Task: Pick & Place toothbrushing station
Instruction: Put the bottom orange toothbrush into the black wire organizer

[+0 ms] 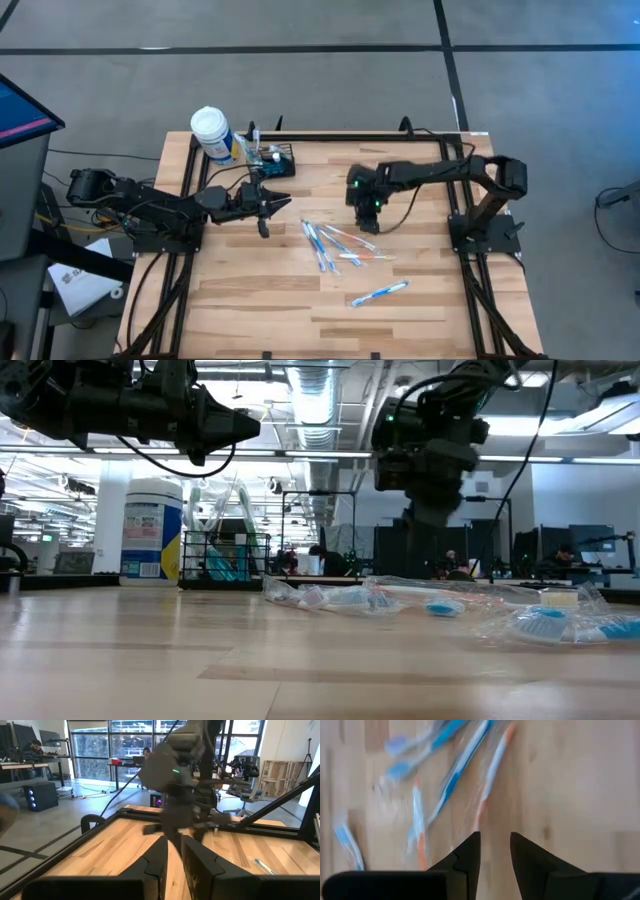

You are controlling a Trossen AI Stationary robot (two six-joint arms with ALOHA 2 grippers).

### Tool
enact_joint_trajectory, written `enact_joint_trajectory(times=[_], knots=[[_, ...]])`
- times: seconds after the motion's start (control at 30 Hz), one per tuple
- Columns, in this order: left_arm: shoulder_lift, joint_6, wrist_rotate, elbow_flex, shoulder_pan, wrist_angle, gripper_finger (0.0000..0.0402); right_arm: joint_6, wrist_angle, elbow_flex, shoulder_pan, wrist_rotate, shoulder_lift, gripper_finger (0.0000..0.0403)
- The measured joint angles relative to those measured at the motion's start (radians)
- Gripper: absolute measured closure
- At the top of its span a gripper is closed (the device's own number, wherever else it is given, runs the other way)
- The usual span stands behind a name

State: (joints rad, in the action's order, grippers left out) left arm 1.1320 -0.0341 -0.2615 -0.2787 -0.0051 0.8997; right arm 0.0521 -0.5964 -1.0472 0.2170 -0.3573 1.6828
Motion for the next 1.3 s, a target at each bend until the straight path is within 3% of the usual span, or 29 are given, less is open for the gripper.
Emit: enact_joint_trajectory(times=[0.37, 0.77, 1.07, 1.3], knots=[[0.000, 0.000, 0.000, 0.000, 0.000, -0.001, 0.0353, -0.088, -0.060, 0.060, -0.175, 0.045, -0.004, 0.0306], [0.000, -0.007, 0.001, 0.000, 0.000, -0.001, 0.0353, -0.205, -0.174, 0.062, -0.301, 0.105, -0.014, 0.0306], [0.000, -0.031, 0.002, 0.000, 0.000, -0.002, 0.0353, -0.273, -0.226, 0.062, -0.391, 0.252, -0.015, 0.0306], [0.000, -0.052, 0.002, 0.000, -0.002, -0.002, 0.0353, -0.301, -0.226, 0.062, -0.432, 0.255, -0.015, 0.0306]])
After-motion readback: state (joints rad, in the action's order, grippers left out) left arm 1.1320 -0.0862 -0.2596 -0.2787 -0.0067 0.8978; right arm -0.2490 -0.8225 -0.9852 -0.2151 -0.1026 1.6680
